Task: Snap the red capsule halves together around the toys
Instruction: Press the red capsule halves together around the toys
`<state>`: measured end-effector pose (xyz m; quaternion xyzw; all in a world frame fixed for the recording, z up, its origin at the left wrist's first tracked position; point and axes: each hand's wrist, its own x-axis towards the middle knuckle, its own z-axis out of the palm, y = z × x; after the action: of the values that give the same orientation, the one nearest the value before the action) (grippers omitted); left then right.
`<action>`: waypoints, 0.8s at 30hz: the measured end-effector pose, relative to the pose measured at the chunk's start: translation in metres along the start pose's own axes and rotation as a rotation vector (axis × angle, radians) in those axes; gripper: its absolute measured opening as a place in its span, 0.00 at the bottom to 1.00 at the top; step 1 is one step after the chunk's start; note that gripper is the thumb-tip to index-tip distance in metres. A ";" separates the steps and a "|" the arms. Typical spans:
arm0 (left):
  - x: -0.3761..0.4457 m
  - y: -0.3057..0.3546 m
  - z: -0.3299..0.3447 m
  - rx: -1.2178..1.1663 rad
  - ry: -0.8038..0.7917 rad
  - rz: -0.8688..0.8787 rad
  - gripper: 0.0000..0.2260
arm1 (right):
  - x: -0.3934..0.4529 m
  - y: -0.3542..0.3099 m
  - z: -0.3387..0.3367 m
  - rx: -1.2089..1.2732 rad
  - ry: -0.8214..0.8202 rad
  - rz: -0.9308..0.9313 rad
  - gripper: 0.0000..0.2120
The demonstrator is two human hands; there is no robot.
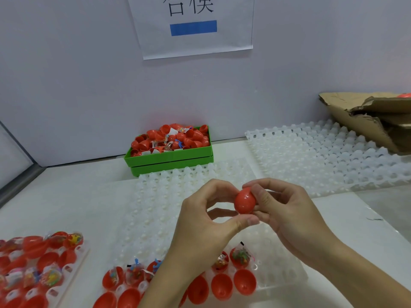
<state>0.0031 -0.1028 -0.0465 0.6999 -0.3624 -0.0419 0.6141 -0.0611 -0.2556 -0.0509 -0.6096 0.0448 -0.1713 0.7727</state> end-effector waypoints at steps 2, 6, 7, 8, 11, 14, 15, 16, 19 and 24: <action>0.001 0.000 -0.003 0.022 -0.023 -0.008 0.16 | 0.000 -0.002 0.000 -0.049 -0.028 -0.020 0.15; 0.000 0.000 0.001 0.066 -0.081 -0.002 0.25 | -0.002 -0.005 -0.003 -0.211 -0.041 -0.061 0.14; 0.000 0.000 0.002 0.070 -0.103 0.004 0.25 | -0.003 -0.005 -0.003 -0.234 -0.036 -0.064 0.13; -0.001 -0.001 0.004 0.073 -0.117 0.015 0.24 | -0.003 -0.005 -0.003 -0.244 -0.029 -0.071 0.13; -0.002 -0.001 0.007 0.083 -0.087 0.086 0.17 | -0.004 -0.008 -0.002 -0.226 -0.030 -0.105 0.10; -0.003 -0.003 0.006 0.063 0.000 0.136 0.11 | -0.007 -0.009 -0.001 -0.183 -0.140 -0.138 0.12; -0.004 -0.003 0.005 0.065 0.011 0.146 0.09 | -0.008 -0.009 0.000 -0.190 -0.166 -0.149 0.14; -0.004 -0.003 0.005 0.073 0.012 0.154 0.08 | -0.008 -0.008 0.001 -0.195 -0.172 -0.163 0.16; -0.003 -0.002 0.005 0.065 0.004 0.154 0.08 | -0.008 -0.006 0.004 -0.169 -0.121 -0.197 0.17; -0.006 -0.003 0.010 0.026 0.016 0.130 0.10 | -0.008 0.000 0.008 -0.128 0.002 -0.262 0.17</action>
<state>-0.0047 -0.1081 -0.0541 0.6832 -0.4028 0.0083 0.6090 -0.0667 -0.2453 -0.0503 -0.6582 -0.0237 -0.2683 0.7030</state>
